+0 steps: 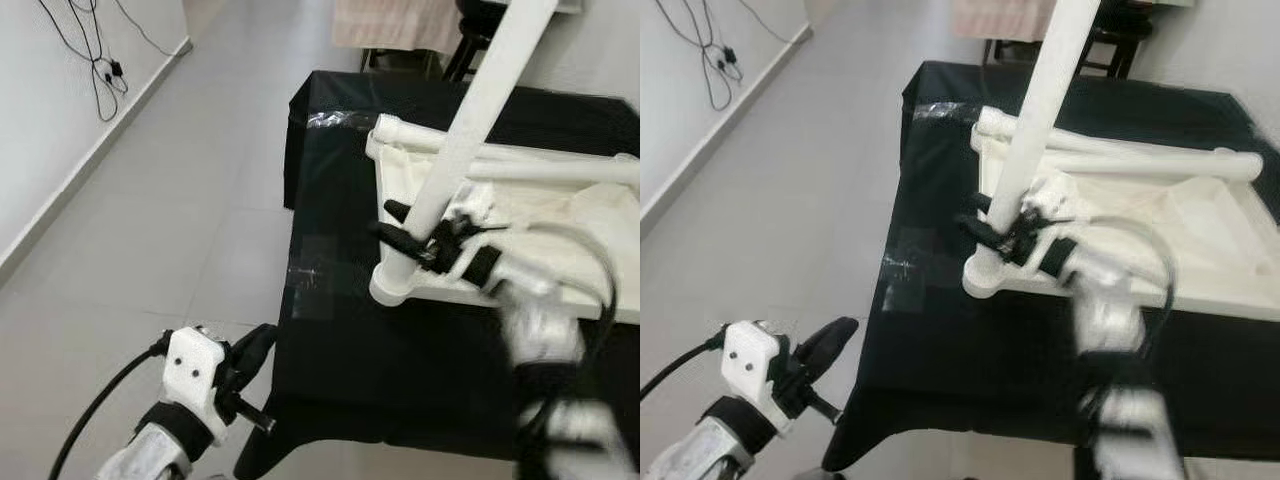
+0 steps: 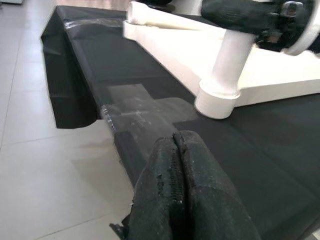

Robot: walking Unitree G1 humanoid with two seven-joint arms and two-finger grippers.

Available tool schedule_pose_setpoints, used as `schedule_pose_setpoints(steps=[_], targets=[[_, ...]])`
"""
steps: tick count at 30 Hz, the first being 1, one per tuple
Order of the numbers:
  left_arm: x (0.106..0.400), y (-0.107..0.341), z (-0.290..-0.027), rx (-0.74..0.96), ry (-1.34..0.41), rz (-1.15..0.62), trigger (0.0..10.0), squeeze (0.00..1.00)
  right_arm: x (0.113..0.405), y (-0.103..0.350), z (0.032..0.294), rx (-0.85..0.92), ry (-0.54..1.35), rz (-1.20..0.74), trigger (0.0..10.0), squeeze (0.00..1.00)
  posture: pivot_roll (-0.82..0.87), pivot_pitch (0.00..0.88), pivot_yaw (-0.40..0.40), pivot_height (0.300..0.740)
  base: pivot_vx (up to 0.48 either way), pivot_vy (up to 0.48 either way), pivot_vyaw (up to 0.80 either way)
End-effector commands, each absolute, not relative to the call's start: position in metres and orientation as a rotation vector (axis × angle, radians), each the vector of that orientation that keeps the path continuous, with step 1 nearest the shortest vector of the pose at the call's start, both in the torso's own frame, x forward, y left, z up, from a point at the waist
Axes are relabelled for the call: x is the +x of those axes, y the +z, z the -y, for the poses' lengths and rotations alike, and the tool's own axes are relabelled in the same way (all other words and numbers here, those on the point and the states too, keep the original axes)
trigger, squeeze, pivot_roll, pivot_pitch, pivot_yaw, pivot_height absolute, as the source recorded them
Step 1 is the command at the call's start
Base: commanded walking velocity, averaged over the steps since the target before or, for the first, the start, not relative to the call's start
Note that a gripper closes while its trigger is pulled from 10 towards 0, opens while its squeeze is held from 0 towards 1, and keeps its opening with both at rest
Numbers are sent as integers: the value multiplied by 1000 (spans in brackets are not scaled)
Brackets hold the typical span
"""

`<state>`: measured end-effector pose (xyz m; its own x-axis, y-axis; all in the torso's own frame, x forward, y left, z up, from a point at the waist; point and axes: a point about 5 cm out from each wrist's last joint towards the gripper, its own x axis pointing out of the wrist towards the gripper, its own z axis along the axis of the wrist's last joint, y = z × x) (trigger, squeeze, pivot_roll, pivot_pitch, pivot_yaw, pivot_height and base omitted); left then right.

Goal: Building children table

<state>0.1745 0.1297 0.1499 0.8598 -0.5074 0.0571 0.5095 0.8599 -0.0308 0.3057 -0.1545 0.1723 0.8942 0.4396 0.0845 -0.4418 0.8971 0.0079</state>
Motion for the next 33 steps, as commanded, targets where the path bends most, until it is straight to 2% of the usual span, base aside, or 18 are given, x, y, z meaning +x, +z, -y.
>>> schedule_pose_setpoints(steps=[1, 2, 4, 6, 13, 14, 15, 23, 28, 30, 33], targets=[[174, 149, -132, -43, -537, 38, 10000, 0, 287, 127, 150, 26, 298, -220, 0, 0, 70, 183, -55, 740, 0, 0, 0], [175, 149, -133, -41, -537, 37, 10000, 0, 275, 127, 141, -46, 233, -191, 0, 0, 79, 171, -44, 740, 0, 0, 0], [176, 149, -134, -37, -538, 35, 10000, 0, 276, 131, 134, -46, 261, -153, 0, 0, 75, 166, -36, 740, 0, 0, 0], [178, 148, -133, -34, -537, 35, 10000, 0, 287, 130, 133, -50, 308, -142, 0, 0, 103, 155, -62, 740, 0, 0, 0], [180, 147, -134, -42, -532, 34, 10000, 0, 287, 133, 124, -73, 307, -131, 0, 0, 104, 148, -63, 740, 0, 0, 0], [181, 147, -134, -21, -538, 27, 10000, 0, 280, 138, 121, -81, 240, -143, 9608, 0, 96, 141, -50, 740, 0, 0, 0], [182, 146, -134, -11, -537, 16, 10000, 0, 277, 142, 119, -39, 261, -124, 10000, 1000, 88, 137, -44, 740, 0, 0, 0], [187, 146, -134, 83, -540, -79, 10000, 0, 271, 154, 120, 48, 368, -3, 10000, 1000, 48, 110, -37, 740, 0, 0, 0], [199, 157, -149, 131, -449, -51, 10000, 0, 265, 155, 127, 27, 387, 17, 10000, 1000, 30, 100, -28, 740, 0, 0, 0], [207, 167, -163, 140, -348, -10, 10000, 0, 259, 153, 139, 3, 365, 12, 10000, 1000, 25, 98, -23, 740, 0, 0, 0], [210, 171, -169, 132, -302, 12, 10000, 0, 256, 152, 145, -6, 348, 5, 10000, 1000, 24, 99, -22, 740, 0, 0, 0]])
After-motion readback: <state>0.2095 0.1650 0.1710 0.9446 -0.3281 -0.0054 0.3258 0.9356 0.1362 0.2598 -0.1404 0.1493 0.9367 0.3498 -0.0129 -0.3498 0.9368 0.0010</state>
